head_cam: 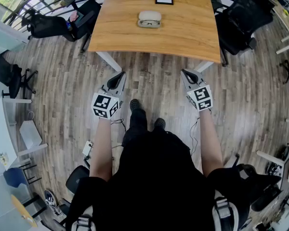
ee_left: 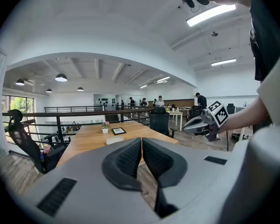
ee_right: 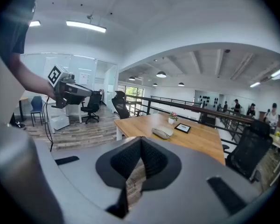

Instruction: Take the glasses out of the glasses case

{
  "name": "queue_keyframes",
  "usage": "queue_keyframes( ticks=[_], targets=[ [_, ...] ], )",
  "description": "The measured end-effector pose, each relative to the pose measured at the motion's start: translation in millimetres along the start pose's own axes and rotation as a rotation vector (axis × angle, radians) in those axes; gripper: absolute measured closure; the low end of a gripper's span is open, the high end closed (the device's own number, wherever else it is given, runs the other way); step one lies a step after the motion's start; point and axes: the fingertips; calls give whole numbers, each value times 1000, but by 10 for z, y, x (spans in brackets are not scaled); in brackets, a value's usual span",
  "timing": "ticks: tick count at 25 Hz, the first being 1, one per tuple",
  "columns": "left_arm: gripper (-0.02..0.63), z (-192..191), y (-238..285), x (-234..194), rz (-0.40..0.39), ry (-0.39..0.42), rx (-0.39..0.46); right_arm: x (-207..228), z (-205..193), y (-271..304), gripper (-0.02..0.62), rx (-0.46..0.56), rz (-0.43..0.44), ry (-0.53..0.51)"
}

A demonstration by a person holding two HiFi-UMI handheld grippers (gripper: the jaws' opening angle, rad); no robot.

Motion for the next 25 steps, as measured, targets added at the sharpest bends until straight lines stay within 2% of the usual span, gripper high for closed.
queue_keyframes(
  ticks=[10,25],
  targets=[
    [583,-11,54,137,-19,8,-11,21,-29,-70,589,4,-1,19],
    [583,-160,-105,192,12,0,-23,-128,-14,-128,589,16,25,15]
  ],
)
Point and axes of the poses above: the fingertips, and each gripper's own axes: y forward along the fingers, x to its right, z out of its top, and after that the axes turned 10 degrees about -y, right-handed
